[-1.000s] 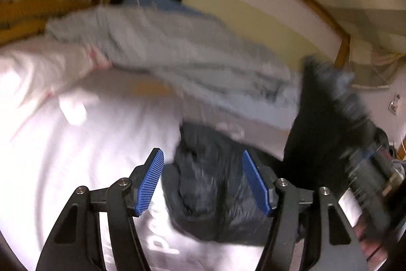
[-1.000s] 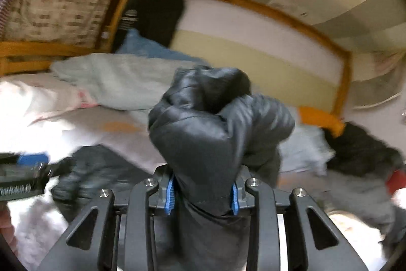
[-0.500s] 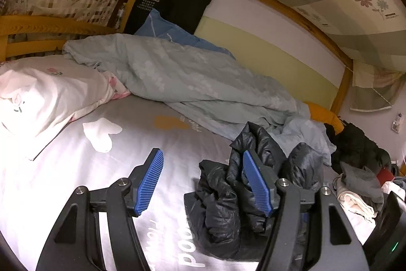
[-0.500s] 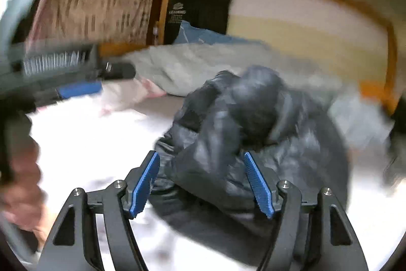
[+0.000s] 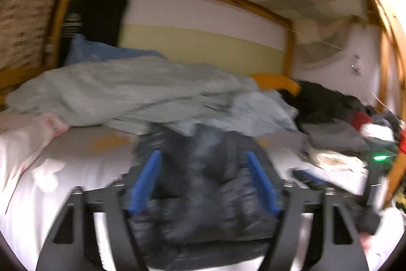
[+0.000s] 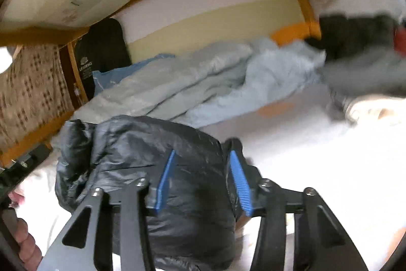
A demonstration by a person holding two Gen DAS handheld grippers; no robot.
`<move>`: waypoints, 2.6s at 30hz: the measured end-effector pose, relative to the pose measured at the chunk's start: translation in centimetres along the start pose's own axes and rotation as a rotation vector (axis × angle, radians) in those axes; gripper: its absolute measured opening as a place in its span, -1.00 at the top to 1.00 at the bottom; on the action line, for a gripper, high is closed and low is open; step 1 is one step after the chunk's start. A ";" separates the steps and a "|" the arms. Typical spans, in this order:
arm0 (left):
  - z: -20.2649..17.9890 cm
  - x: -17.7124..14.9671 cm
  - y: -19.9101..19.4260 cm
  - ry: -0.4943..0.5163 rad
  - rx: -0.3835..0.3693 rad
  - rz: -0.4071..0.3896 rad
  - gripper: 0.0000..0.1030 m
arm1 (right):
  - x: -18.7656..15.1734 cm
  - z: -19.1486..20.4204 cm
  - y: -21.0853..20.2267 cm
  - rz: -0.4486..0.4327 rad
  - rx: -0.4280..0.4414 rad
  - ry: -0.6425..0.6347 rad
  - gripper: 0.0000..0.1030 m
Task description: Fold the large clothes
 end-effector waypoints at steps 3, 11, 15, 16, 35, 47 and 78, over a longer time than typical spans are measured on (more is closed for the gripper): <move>-2.3 0.7 2.2 0.126 -0.006 0.087 0.58 | -1.1 0.9 3.5 0.148 0.147 0.007 0.39; 1.1 -2.6 9.1 0.232 0.342 0.268 0.73 | -3.1 2.7 7.6 0.294 0.384 0.079 0.39; 4.0 -4.8 10.1 0.217 0.387 0.317 0.78 | -2.7 3.1 6.6 0.241 0.168 -0.127 0.39; 4.5 -5.2 10.2 0.198 0.369 0.333 0.79 | -2.4 3.0 6.4 0.244 0.087 -0.162 0.39; 7.4 -11.2 13.7 -0.010 0.133 0.563 0.79 | -5.3 2.4 12.1 0.484 -0.014 -0.213 0.38; 7.3 -11.5 13.7 0.006 0.154 0.565 0.79 | -7.0 3.1 12.7 0.466 -0.072 -0.294 0.38; 7.0 -10.6 11.4 0.005 0.213 0.529 0.53 | -3.3 1.0 17.1 0.661 -0.040 -0.184 -0.51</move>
Point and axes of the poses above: each gripper's, at about its wrist camera, not at the fingertips, and y roughly the way its jaws point, z to its left, x to its top, the point moved 7 cm from there along y, roughly the way its jaws point, and after that the axes turned 11 degrees about x, right-handed, at the moved point
